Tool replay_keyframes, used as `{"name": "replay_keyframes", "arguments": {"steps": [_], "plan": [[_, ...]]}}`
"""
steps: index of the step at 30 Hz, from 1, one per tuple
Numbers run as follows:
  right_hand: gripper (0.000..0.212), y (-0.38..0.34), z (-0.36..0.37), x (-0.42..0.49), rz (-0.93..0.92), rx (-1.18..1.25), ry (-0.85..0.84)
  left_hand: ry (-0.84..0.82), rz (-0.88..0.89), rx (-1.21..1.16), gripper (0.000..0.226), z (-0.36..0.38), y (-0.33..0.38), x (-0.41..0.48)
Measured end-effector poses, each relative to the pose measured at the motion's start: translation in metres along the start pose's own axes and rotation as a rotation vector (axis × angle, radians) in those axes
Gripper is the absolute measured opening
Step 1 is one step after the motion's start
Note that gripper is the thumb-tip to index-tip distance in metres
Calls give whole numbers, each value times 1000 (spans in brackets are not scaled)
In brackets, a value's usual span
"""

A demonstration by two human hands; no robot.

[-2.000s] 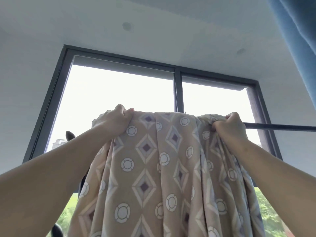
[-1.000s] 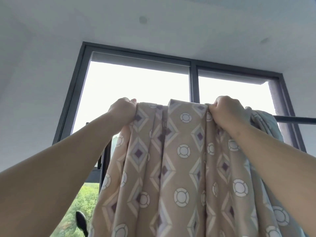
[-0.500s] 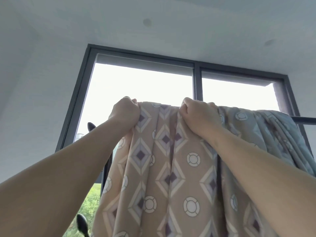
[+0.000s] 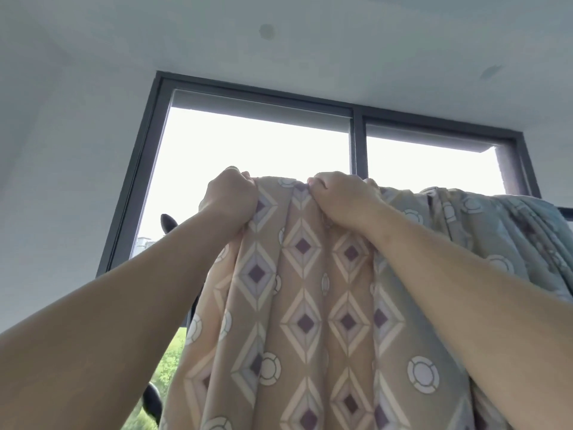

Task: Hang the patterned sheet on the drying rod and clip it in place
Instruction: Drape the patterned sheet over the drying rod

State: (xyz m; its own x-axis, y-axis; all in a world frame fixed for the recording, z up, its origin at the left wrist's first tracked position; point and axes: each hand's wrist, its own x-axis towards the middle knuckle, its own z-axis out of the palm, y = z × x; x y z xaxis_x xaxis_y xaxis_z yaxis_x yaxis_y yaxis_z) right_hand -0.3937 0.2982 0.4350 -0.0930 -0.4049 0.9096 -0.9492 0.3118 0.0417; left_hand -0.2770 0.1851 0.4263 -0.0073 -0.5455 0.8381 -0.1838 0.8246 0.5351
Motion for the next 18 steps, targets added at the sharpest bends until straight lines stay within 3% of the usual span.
{"name": "replay_keyframes", "arguments": {"steps": [5,11,13,16,18], "plan": [[51,-7,19,0,-2,-88,171,57,20,30,33,-7,-5,1],[52,3,24,0,0,-116,162,91,-154,-44,31,-28,-11,13],[52,7,26,1,17,-109,147,149,-204,-144,31,-43,-13,22],[52,10,30,4,28,-107,146,81,-363,-489,32,-71,-33,40],[51,10,32,5,32,-103,139,42,-418,-499,33,-87,-53,44]]}}
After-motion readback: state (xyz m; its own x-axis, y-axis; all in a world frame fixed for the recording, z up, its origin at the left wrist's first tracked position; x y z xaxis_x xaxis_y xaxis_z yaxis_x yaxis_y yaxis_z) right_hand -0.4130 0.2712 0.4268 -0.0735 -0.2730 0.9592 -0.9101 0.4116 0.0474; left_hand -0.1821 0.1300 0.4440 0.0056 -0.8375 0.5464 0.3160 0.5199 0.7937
